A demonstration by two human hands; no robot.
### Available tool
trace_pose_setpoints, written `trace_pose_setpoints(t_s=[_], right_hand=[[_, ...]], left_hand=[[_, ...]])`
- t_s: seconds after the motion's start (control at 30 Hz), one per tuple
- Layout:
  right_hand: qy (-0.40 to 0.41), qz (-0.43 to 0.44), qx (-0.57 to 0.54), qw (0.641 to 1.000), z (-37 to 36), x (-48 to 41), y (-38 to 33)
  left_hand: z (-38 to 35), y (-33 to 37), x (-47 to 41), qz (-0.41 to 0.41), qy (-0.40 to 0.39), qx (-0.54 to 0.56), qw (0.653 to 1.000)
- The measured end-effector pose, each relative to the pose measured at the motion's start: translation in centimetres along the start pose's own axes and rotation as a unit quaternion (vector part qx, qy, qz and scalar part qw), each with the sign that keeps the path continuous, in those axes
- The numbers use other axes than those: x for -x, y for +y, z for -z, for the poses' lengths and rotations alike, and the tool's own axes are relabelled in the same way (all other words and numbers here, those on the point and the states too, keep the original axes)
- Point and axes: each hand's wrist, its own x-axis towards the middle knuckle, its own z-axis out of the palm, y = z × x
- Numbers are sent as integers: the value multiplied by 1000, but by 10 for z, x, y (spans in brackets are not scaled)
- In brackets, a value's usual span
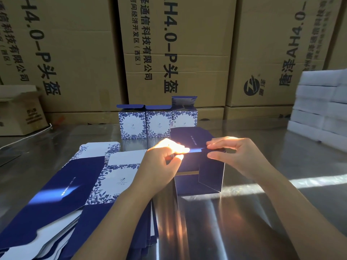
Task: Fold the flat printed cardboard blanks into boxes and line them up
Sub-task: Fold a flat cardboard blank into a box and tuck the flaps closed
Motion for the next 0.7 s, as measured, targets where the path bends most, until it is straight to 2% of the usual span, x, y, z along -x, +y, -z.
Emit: trace_pose_setpoints(t_s=[0.2, 0.33, 0.6, 0.7], right_hand=[[37, 0, -5, 999, -7, 2, 0], [59, 6, -9, 998, -13, 3, -3], [69, 14, -7, 997, -15, 5, -5], [45, 6, 6, 999, -11, 4, -5]], left_hand=[[-1, -7, -2, 19, 9, -22, 1000], [3, -2, -1, 8, 6, 11, 1000], [3, -3, -2, 12, -10, 20, 1000], [2, -6, -4, 35, -27, -3, 999]])
